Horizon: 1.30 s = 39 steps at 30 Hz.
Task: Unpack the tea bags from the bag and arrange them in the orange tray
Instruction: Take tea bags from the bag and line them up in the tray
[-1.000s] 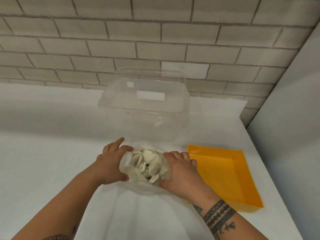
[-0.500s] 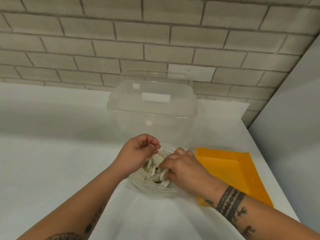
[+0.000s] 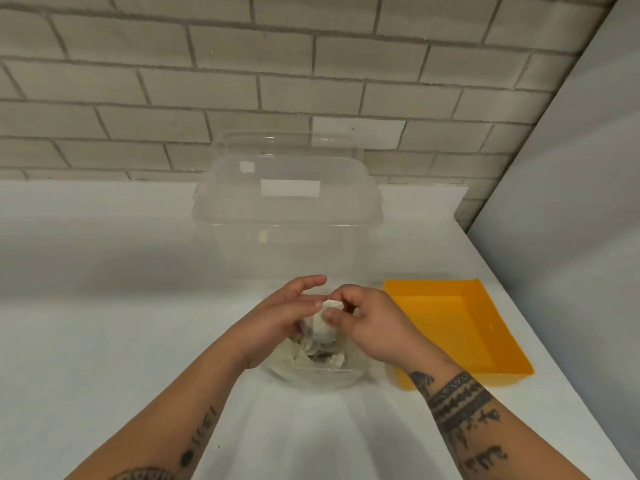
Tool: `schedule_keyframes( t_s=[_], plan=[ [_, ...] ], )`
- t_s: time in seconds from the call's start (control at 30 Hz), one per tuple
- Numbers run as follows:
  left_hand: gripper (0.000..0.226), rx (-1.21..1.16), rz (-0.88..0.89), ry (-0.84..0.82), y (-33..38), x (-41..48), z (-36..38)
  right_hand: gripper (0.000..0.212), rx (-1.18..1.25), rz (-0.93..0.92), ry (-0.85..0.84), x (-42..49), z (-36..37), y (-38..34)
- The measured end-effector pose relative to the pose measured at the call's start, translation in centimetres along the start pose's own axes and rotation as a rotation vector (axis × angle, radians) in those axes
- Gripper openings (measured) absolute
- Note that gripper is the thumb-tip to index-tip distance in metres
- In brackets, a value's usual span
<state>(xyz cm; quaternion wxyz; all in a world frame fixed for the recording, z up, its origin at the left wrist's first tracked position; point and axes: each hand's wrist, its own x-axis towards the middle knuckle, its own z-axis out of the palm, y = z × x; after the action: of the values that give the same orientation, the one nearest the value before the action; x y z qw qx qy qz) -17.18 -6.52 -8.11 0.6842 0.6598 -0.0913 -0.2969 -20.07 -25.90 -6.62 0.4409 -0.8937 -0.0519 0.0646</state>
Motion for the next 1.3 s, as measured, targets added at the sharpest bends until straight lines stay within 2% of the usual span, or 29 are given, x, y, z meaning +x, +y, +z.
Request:
schedule_keyframes(
  t_s=[0.1, 0.27, 0.47, 0.6, 0.8, 0.9, 1.03, 1.1, 1.23, 1.3],
  plan=[
    [0.077, 0.086, -0.001, -0.036, 0.5, 0.6, -0.2, 0.016, 0.053, -0.036, 0.060, 0.6, -0.7, -1.2],
    [0.049, 0.265, 0.060, -0.099, 3.0, 1.4, -0.8, 0.001, 0.063, -0.031, 0.124, 1.9, -1.3, -2.4],
    [0.053, 0.232, 0.074, -0.026, 3.6, 1.5, -0.5, 0.007, 0.223, 0.004, 0.201, 2.3, -0.9, -2.3],
    [0.041, 0.056, 0.050, 0.105, 2.1, 1.4, 0.0, 0.009, 0.350, 0.058, 0.273, 1.5, -0.8, -1.0],
    [0.045, -0.287, 0.036, 0.275, 0.1, 1.0, 0.2, 0.009, 0.209, 0.169, 0.253, 0.1, 0.0, 2.0],
    [0.050, -0.478, 0.040, 0.335, -0.5, 0.6, -0.4, 0.015, 0.033, 0.170, 0.153, -0.3, 0.9, 2.7],
    [0.039, -0.725, 0.031, 0.369, -0.9, 0.2, -0.9, 0.040, -0.348, 0.102, 0.094, 0.4, 2.8, 2.9],
    [0.030, -0.746, 0.018, 0.379, -1.1, 0.1, -1.0, 0.030, -0.450, 0.078, 0.092, 0.6, 3.5, 3.0],
    [0.032, -0.733, 0.009, 0.389, -1.2, -0.1, -1.0, 0.004, -0.284, 0.128, 0.096, 0.4, 3.3, 3.5],
    [0.042, -0.690, -0.002, 0.390, -1.2, -0.3, -1.0, 0.011, -0.124, 0.146, 0.096, 0.2, 2.2, 3.2]
  ],
)
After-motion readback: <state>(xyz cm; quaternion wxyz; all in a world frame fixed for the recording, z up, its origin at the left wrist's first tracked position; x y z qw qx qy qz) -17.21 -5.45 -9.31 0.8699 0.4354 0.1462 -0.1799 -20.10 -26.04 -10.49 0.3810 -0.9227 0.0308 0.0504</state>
